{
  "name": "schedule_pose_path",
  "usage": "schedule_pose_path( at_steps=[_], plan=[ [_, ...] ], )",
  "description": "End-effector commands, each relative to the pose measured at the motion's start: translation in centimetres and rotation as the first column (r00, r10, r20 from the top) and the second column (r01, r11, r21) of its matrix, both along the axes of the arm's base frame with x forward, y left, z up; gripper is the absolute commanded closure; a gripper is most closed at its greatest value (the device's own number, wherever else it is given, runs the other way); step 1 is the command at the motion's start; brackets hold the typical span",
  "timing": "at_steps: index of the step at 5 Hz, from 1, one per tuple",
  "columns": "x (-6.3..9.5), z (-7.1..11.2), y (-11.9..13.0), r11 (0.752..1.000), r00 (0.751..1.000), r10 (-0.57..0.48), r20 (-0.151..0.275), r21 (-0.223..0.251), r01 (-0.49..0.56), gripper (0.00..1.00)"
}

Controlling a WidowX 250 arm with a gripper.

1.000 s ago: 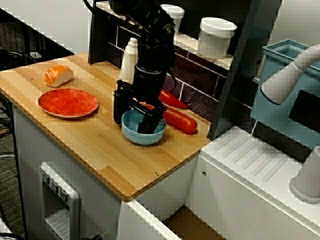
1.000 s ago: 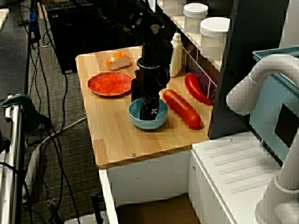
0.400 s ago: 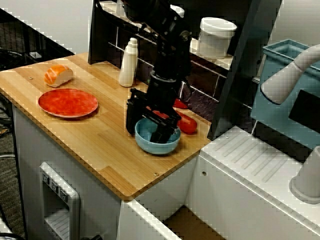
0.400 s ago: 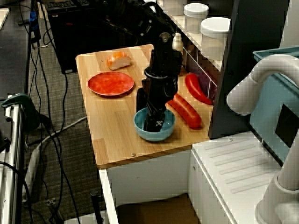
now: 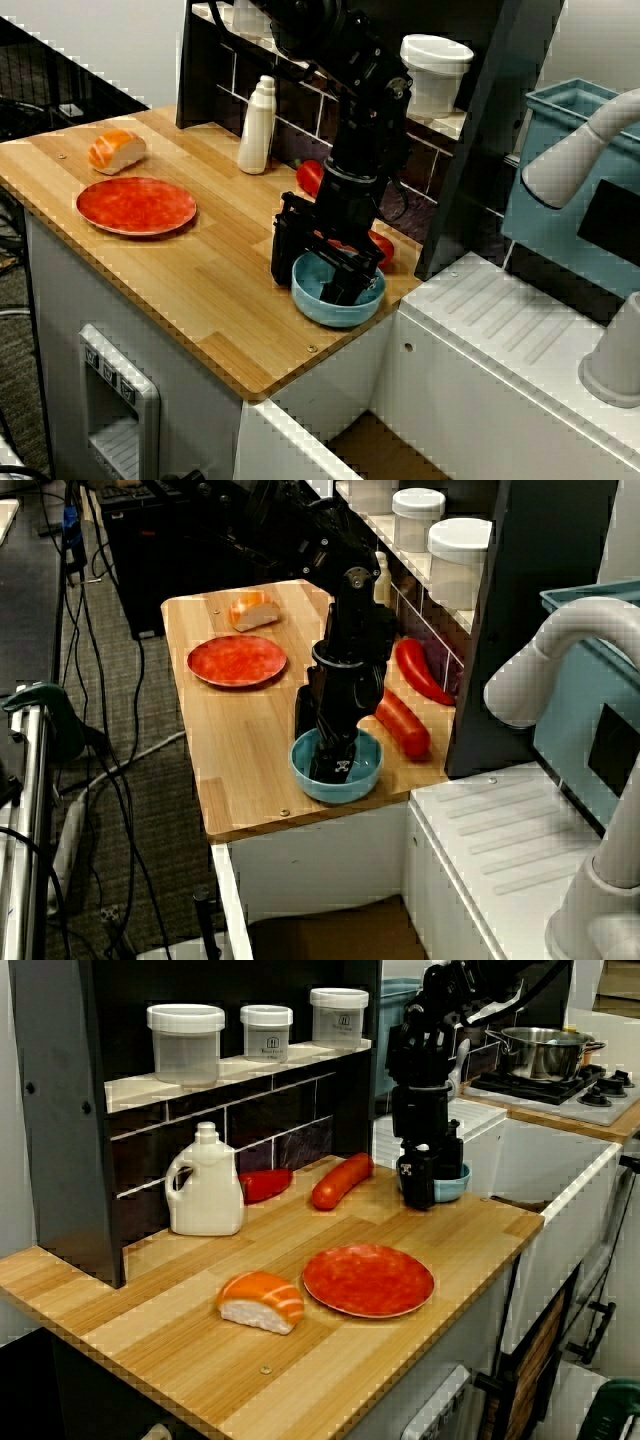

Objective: Push into sink

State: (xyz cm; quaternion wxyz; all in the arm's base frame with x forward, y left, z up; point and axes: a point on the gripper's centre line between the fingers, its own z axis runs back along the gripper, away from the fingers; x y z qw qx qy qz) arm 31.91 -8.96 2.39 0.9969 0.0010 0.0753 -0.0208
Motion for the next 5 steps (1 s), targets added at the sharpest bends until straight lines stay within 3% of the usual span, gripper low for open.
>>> schedule_pose_path(
  at_steps=[1,4,5],
  plan=[
    [-0.8,1.7,-2.3,0.998,0.998,-0.05,0.026,-0.037,0.051,0.0],
    [-1.9,1.1,-5.7,0.991,0.993,-0.112,-0.032,-0.076,0.11,0.0],
    [-2.4,1.0,-6.5,0.988,0.99,-0.141,-0.032,-0.074,0.138,0.0]
  ],
)
